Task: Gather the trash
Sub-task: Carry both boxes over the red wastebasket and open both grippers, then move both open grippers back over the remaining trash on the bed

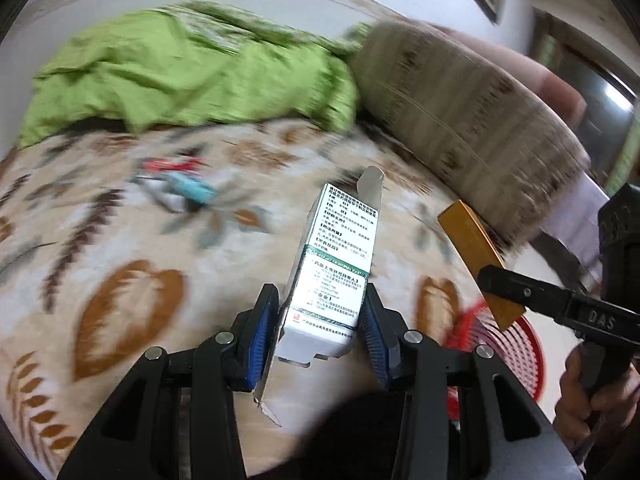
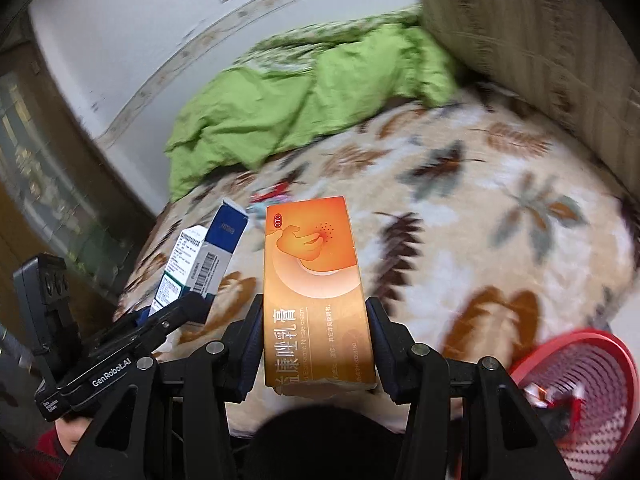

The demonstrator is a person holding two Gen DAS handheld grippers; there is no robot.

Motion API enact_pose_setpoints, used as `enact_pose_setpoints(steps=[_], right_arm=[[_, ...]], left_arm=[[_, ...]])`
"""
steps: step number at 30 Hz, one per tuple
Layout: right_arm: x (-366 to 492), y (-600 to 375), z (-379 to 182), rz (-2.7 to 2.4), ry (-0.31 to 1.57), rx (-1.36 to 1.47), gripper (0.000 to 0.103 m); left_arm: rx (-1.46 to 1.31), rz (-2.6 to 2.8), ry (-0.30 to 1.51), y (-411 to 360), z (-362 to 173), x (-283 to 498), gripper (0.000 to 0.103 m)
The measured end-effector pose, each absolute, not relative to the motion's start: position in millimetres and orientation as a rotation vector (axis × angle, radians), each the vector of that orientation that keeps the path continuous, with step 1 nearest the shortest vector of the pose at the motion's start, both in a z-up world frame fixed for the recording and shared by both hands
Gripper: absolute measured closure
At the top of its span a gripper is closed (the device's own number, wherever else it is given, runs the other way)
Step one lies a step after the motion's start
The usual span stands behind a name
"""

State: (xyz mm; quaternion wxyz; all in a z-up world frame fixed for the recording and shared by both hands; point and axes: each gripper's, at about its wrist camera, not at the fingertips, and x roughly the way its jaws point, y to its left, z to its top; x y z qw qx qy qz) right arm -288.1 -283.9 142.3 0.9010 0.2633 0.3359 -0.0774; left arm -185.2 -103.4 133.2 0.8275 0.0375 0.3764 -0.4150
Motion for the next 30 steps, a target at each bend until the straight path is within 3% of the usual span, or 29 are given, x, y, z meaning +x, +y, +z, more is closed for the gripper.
enact_pose_setpoints(steps=[9,17,19,21,30], right_arm=[[-408,-359,126,-0.437,0.690,0.702,0.051],[-456,-382,112,-0.554,0.688,0.770,0.049],[-462,-387,109,-0.577,0.694,0.769,0.049],[-463,-390,105,-0.583,0.707,0.780,0.048],[-460,-395,113,-0.576,0.672,0.761,0.046]], left_arm=[[0.175,-1.193,0.915,-208,123,-239,0.063],[0.269,-1.362,1.012,-268,107,-293,0.062],[0.295,-1.391,1.009,-276,105,-303,0.054],[0.323,-1.398,1.019,-282,103,-308,0.028],[0.245,-1.287,0.991,-257,113,-278,0.028]])
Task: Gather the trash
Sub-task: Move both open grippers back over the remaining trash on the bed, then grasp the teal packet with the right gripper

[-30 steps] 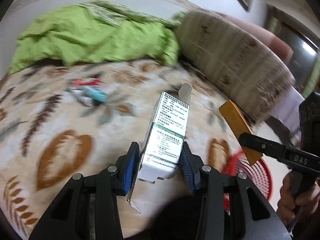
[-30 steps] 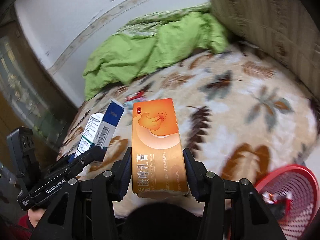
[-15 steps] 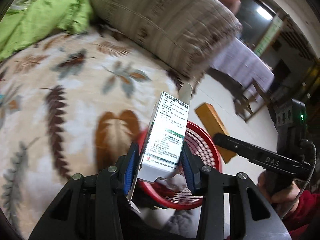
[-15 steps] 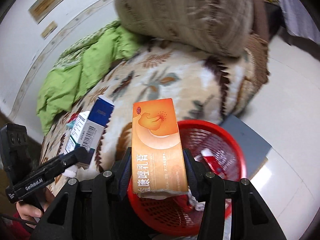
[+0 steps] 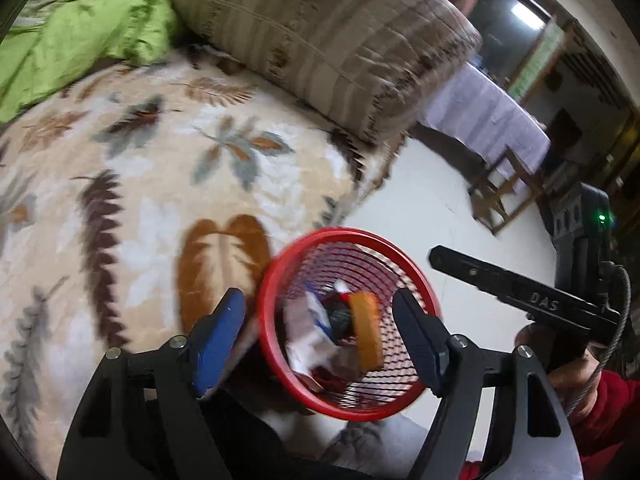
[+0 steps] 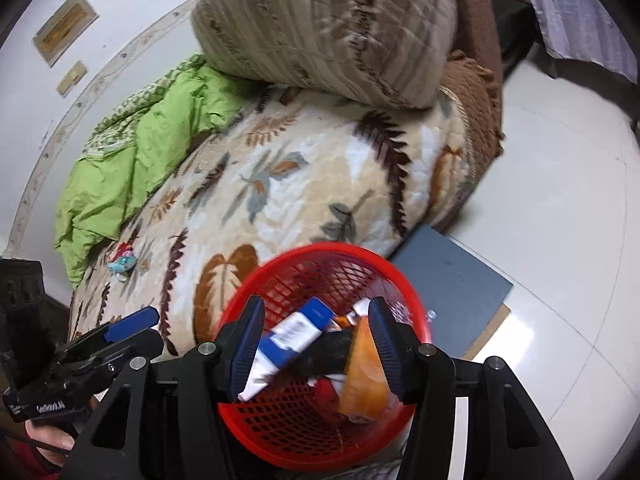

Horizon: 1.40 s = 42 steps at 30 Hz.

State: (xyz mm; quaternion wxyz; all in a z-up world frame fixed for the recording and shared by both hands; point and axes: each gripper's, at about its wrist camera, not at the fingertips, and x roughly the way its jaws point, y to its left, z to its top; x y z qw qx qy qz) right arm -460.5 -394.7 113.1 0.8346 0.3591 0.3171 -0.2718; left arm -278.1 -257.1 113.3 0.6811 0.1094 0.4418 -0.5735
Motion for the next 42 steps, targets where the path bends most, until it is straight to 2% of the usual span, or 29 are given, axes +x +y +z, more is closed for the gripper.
enact_pose_setpoints(steps=[11,21,26,33,42], right_arm=[[-348,-359,126,-0.293,0.691,0.656,0.046],[-200,-289,129,-0.036,0.782,0.434,0.046],[-112,-249,128,0.092,0.807,0.289,0.046],[15,-216,90,0.159,0.904,0.158,0.046],[88,-203,49,0.165,0.985,-0.004,0.046]], left_arm=[[0.085,-0.946,0.908,-157,127,-182,0.028],[-0.088,-0.542,0.916,-48,97,-79,0.028],[-0.145,-0.436,0.898,-21,79,-44,0.028],[-0.172,-0.348,0.895,3,49,-26,0.028],[-0.217,-0.385,0.922,3,38,-14,0.028]])
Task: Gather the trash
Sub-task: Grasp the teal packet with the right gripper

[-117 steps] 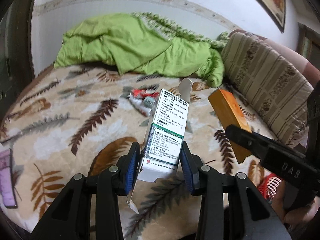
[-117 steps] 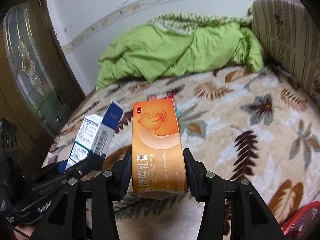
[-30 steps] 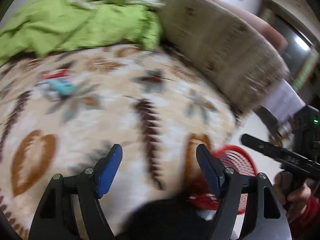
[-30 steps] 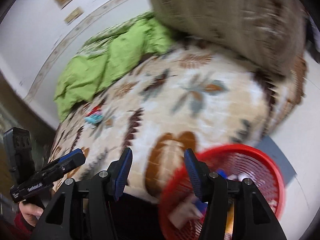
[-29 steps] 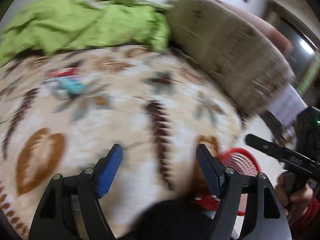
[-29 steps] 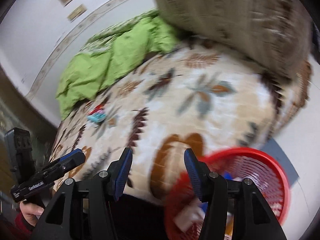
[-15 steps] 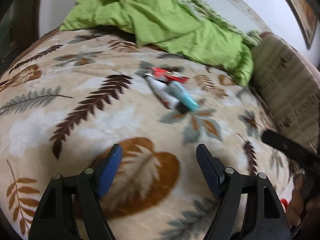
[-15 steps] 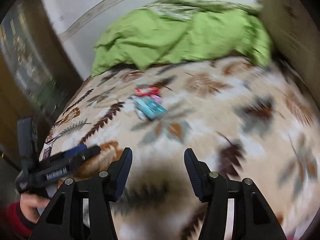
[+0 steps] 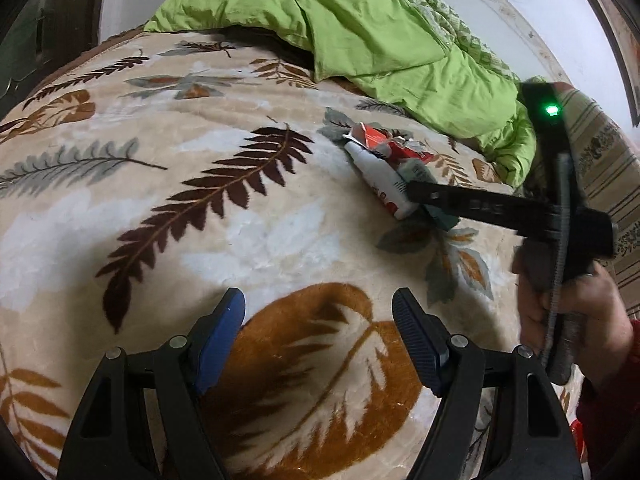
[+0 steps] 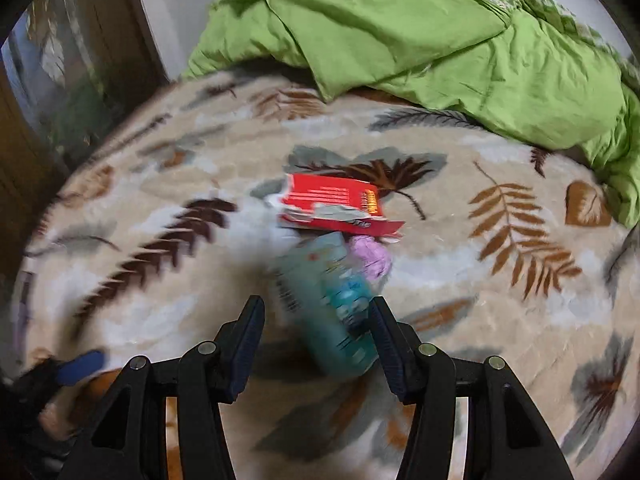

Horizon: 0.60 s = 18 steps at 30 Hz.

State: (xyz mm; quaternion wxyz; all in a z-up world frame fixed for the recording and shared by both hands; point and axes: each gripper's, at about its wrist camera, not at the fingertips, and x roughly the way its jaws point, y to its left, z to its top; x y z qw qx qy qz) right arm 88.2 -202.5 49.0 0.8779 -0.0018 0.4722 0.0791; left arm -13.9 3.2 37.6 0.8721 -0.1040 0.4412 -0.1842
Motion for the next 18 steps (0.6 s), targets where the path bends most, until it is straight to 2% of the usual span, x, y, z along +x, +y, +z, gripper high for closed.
enact_pose_setpoints(steps=[3,4,8,13,18], right_arm=[[93,-213,43,0.194,0.980,0.081,0.048],[93,-216,43,0.210,0.981,0.118,0.061],[89,-209,44,0.276,1.001,0.247,0.075],[60,-189,47,0.406,0.992,0.447,0.083],[22,-195,62,0.343,0.928,0.481,0.088]], left_arm=[[-0.222,-0.392,0.920,2,38,-13,0.028],[-0.228,-0.390,0.916,4,39,-12,0.028],[-0.254,-0.379,0.907,9,41,-9,0.028],[-0.288,-0.368,0.907,19,44,-4,0.028],[-0.256,-0.379,0.877,17,60,9,0.028]])
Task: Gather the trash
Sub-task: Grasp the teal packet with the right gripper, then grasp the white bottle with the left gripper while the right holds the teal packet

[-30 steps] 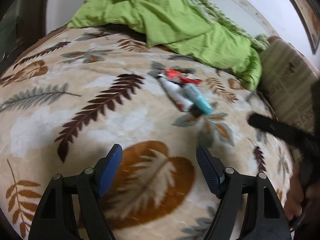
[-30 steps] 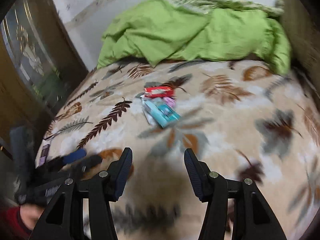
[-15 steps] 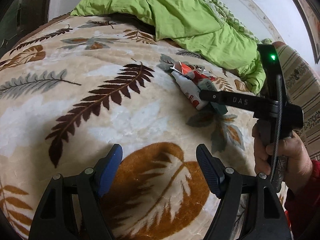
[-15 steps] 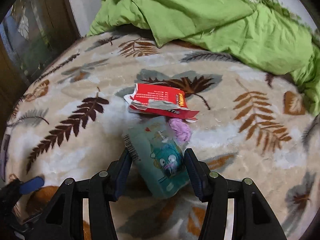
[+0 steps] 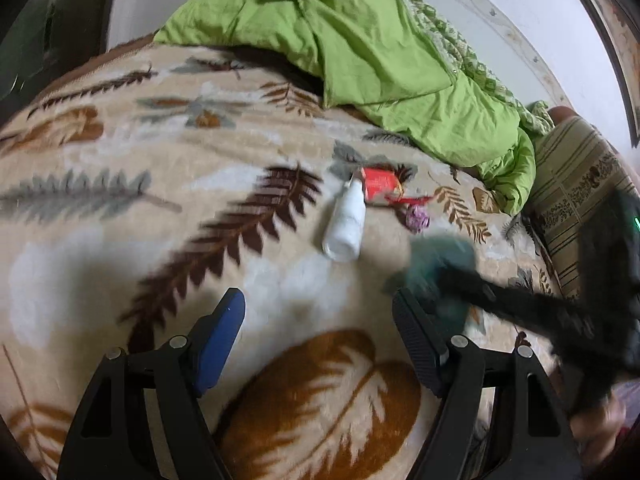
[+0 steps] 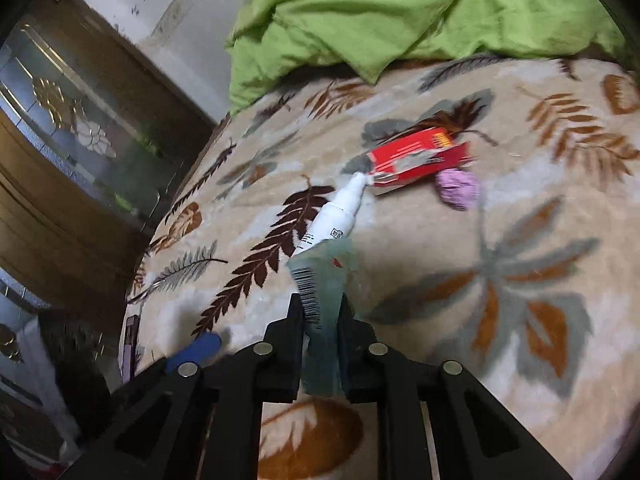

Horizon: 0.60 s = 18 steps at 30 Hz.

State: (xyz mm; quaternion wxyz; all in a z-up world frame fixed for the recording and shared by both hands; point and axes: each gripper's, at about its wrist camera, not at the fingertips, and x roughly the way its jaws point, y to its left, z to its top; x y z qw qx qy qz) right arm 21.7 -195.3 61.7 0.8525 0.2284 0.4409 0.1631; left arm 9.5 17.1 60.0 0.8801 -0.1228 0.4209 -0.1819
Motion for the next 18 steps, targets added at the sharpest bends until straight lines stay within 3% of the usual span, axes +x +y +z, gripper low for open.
enact_pose_setpoints(steps=[4,6,12,13,14,15,18], right_arm=[[-13,-210,72,0.281,0.883,0.520,0.088],[-29,-214,74,0.254,0.866,0.542,0.088],[-65,-213,77,0.197,0.824,0.518,0.088],[-69,-213,77,0.191,0.820,0.512,0.088],[-73,-214,77,0.190,0.816,0.514,0.088],[-76,-215,76,0.191,0.813,0.521,0.088],[-81,-215,70,0.185,0.824,0.529,0.088]], left_arm=[[-0.197,-0.432,0.896,-6,70,40,0.031],[-0.174,-0.467,0.922,-21,71,57,0.043],[-0.045,-0.438,1.034,-66,50,98,0.046],[-0.035,-0.438,1.055,-70,42,103,0.051],[-0.030,-0.434,1.083,-73,34,108,0.068],[-0.033,-0.431,1.099,-73,29,111,0.074],[-0.041,-0.442,1.070,-70,27,108,0.074]])
